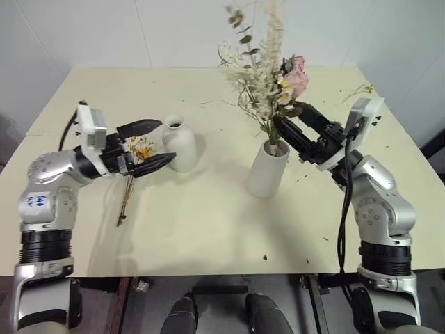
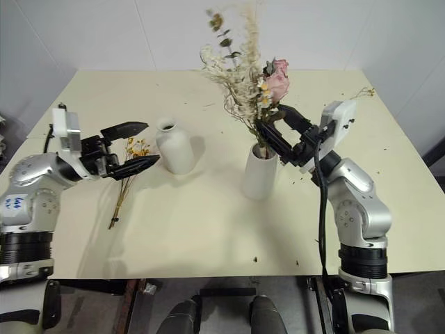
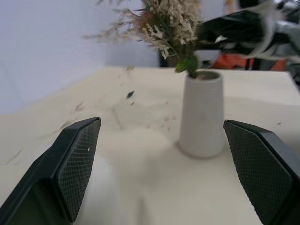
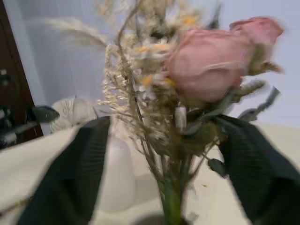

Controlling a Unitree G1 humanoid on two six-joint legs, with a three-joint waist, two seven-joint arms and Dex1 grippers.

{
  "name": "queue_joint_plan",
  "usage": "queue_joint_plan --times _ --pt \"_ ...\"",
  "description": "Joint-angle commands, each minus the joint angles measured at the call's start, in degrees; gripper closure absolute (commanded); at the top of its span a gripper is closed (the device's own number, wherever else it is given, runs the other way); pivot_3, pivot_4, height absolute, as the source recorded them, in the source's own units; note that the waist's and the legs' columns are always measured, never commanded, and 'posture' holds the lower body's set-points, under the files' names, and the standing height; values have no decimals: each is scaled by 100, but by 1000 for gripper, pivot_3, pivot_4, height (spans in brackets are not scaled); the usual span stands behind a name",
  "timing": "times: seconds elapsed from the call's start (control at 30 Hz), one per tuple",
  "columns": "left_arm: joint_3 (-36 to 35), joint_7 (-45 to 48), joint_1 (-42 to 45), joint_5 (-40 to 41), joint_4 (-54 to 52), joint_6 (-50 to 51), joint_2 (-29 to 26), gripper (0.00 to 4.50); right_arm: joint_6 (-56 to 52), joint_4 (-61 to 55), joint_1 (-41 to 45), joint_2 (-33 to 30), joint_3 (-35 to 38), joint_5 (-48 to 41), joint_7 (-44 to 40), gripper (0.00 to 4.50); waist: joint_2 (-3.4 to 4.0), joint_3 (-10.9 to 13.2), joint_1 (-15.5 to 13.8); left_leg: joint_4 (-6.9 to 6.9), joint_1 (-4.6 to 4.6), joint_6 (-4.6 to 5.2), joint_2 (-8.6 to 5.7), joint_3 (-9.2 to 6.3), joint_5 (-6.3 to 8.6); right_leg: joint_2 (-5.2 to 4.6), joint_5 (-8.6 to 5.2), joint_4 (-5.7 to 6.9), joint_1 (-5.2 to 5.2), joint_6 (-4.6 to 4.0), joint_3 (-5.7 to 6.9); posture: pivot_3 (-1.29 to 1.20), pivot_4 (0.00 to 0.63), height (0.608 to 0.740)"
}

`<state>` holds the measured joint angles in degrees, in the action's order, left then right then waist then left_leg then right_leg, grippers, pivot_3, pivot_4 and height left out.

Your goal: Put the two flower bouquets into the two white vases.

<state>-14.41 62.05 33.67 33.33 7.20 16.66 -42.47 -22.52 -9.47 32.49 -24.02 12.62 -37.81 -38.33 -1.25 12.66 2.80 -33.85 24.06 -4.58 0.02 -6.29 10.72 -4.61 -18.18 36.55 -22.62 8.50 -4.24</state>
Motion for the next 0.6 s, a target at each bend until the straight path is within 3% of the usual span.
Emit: queue_joint_plan --times 0.03,0.3,0.43,0.6 --pt "-344 -562 -247 -151 -189 858 -671 0 -108 -303 -137 -609 475 -232 -272 36 0 0 11 3 0 0 0 0 0 0 0 -1 0 0 0 0 150 740" --pt "-293 -1075 -914 -543 -284 2100 -1620 0 -329 -332 -563 -1941 879 -428 -1151 36 -1 0 9 20 -2 4 1 3 2 0 -4 -16 0 -5 -2 0 150 740" --pt "64 -1471 -1026 -772 -264 3053 -1657 0 -738 -577 -576 -2478 1023 -848 -1601 36 1 1 8 18 -5 4 1 5 2 -1 -4 -14 2 -7 -5 0 150 740" --pt "386 -2062 -830 -782 -571 3990 -1279 0 -771 -1000 -594 -2729 1114 -991 -1618 36 -3 0 -2 18 -2 3 2 4 2 -1 -4 -17 2 -7 -5 0 150 740"
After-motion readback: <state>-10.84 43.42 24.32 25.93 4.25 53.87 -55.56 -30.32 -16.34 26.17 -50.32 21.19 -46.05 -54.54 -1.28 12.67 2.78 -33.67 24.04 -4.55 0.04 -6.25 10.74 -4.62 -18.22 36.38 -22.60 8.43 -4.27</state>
